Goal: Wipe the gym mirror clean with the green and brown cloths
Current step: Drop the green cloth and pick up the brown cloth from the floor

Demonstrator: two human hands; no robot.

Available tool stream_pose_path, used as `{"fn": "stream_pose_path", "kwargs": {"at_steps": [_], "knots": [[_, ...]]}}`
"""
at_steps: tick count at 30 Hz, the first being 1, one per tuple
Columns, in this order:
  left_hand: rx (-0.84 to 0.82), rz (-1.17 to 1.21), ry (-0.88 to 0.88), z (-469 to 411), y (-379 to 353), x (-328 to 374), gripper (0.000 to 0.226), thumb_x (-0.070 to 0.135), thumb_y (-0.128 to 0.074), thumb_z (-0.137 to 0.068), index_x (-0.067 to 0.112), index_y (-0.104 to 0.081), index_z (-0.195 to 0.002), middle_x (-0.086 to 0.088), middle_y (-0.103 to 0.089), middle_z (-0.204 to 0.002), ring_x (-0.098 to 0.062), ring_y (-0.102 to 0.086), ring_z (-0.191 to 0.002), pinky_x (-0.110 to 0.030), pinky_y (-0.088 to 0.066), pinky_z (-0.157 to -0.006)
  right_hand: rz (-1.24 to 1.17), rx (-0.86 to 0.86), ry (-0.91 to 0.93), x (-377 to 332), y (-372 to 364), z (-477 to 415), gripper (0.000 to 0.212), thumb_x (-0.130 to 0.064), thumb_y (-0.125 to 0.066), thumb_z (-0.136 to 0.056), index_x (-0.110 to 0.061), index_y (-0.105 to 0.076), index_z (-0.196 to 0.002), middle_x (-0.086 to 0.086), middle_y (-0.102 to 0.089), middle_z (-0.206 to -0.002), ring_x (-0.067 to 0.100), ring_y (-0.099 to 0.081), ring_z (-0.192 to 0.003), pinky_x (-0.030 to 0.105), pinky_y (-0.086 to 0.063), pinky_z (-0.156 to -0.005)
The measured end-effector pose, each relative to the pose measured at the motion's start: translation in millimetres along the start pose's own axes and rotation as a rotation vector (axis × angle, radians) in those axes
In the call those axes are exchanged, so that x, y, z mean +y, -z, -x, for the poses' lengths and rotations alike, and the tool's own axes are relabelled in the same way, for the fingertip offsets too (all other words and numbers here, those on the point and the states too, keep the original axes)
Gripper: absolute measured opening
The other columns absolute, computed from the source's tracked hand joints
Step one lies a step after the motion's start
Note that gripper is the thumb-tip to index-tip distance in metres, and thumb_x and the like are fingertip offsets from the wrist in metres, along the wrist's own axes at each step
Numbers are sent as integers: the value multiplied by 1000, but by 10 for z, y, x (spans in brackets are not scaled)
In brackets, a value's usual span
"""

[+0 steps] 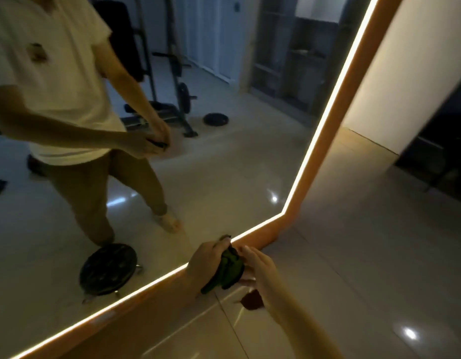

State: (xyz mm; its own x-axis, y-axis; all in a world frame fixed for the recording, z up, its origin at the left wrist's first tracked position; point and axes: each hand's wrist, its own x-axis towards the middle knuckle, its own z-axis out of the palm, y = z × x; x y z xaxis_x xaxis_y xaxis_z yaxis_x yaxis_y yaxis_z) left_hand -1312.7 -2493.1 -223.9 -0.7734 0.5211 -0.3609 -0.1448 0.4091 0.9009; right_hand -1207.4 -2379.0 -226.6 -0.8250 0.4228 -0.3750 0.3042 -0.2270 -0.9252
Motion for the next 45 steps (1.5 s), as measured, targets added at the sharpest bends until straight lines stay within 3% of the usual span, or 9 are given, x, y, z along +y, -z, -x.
{"fn": "stream_pose_path", "kwargs": {"at_steps": [4,12,16,20,25,32,37,43,45], "knots": [[-85,-245,33,-93,-643,-198,47,53,-46,-106,17,-75,-97,4,-74,-96,-12,-69,-92,-34,-52,-94,48,-46,-129,299,512,110,26,-34,-67,-99,-15,-70,-117,10,-74,-106,22,-76,-93,36,-63,-75],[-144,-357,262,-779,-2101,-478,49,55,-39,-107,22,-71,-92,1,-73,-87,-10,-71,-78,-26,-57,-76,-29,-82,-422,986,1904,-570,33,-29,-76,-93,-9,-63,-116,15,-71,-110,25,-78,-86,38,-64,-75],[-314,-304,468,-1166,-2895,-846,44,53,-47,-105,17,-72,-102,-8,-74,-100,-22,-72,-95,-39,-56,-95,66,-137,-551,1527,2723,-983,24,-15,-72,-94,-10,-60,-115,15,-69,-111,28,-76,-87,32,-60,-64],[-332,-146,607,-1443,-3430,-1187,17,27,-58,-103,17,-66,-114,-9,-69,-115,-25,-69,-105,-42,-55,-101,98,-40,-608,1990,3233,-1192,17,-9,-69,-95,-11,-61,-110,11,-69,-107,23,-74,-88,35,-63,-71],[-402,-154,698,-1606,-3855,-1648,22,7,-57,-96,18,-63,-113,-11,-69,-111,-23,-70,-99,-35,-58,-92,130,44,-671,2561,3501,-1341,12,-1,-63,-94,-10,-62,-103,12,-69,-100,24,-70,-83,39,-61,-66],[-410,-244,646,-2028,-4395,-2742,25,7,-59,-95,22,-61,-114,-4,-70,-100,-15,-70,-84,-25,-58,-68,201,182,-741,3715,3712,-1729,18,1,-59,-96,-16,-63,-93,9,-68,-93,22,-67,-80,32,-55,-54],[-414,-325,584,-2566,-4772,-3697,25,25,-66,-99,19,-59,-122,-1,-69,-98,-15,-70,-87,-33,-59,-80,275,336,-741,4803,4002,-2182,18,-2,-59,-98,-19,-63,-102,8,-68,-99,31,-67,-90,54,-61,-77],[-485,-660,451,-3411,-4973,-4751,34,29,-57,-102,20,-53,-135,0,-65,-109,-19,-66,-94,-39,-58,-86,383,348,-738,5859,4397,-2955,21,-2,-54,-99,-19,-60,-89,9,-66,-91,32,-66,-86,59,-60,-81],[-448,-820,331,-3695,-4980,-5054,42,28,-55,-103,19,-49,-143,-5,-60,-128,-24,-63,-110,-40,-55,-91,388,374,-729,6182,4514,-3233,19,-1,-53,-100,-16,-64,-97,18,-70,-107,37,-68,-95,57,-59,-87]]}}
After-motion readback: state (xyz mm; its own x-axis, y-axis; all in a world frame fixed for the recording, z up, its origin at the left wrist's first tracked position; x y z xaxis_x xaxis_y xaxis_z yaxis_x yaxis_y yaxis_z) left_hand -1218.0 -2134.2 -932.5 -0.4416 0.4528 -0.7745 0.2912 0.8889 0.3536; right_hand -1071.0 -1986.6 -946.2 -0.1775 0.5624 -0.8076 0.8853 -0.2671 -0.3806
